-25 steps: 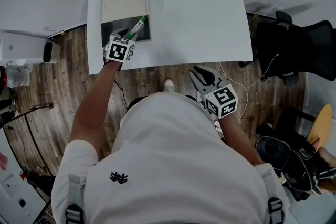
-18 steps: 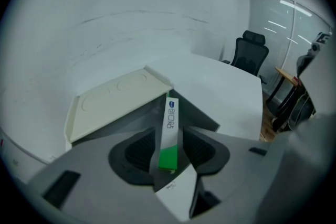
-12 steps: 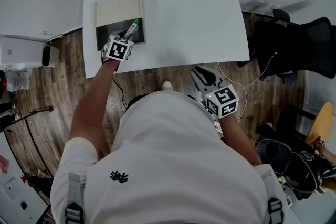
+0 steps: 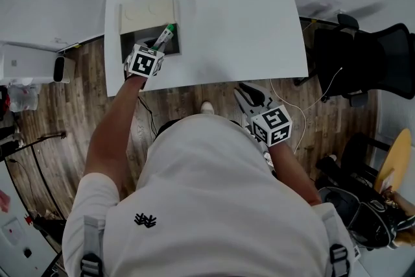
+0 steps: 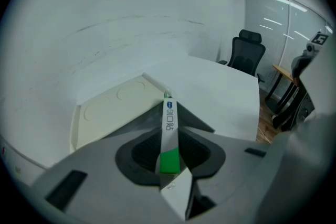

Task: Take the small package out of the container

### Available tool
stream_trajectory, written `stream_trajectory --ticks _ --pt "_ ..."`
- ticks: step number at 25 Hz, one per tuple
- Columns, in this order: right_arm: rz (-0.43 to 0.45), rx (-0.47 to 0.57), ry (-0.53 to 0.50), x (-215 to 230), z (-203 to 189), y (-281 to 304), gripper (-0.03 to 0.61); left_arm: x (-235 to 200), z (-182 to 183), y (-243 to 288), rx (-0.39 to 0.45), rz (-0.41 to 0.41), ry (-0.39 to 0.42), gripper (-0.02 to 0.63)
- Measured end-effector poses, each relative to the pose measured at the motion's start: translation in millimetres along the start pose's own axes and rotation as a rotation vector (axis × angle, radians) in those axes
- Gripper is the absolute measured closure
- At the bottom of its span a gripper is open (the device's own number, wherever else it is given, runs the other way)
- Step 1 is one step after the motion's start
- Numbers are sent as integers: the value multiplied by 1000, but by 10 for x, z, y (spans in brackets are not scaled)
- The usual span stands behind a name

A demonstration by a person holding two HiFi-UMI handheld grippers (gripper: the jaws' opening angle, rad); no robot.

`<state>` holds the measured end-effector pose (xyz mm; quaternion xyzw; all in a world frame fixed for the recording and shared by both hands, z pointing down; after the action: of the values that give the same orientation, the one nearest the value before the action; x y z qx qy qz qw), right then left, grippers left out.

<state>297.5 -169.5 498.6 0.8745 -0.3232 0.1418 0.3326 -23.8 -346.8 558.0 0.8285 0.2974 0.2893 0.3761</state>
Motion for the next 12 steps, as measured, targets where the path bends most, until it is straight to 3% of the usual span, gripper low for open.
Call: stream_trajectory --ticks 12 --pt "65 -24 -42 -184 64 161 500 -73 70 -546 138 19 -77 517"
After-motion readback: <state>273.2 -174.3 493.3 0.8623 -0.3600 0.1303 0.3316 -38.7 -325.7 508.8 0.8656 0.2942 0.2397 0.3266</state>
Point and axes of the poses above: the fingertips, and each gripper's own axes: y forward along the fingers, x to its right, z out of its top, the point moved 8 cm from there along -y, backward along the fingers, and after that the axes turned 13 degrees about y, right-handed, at the moved point
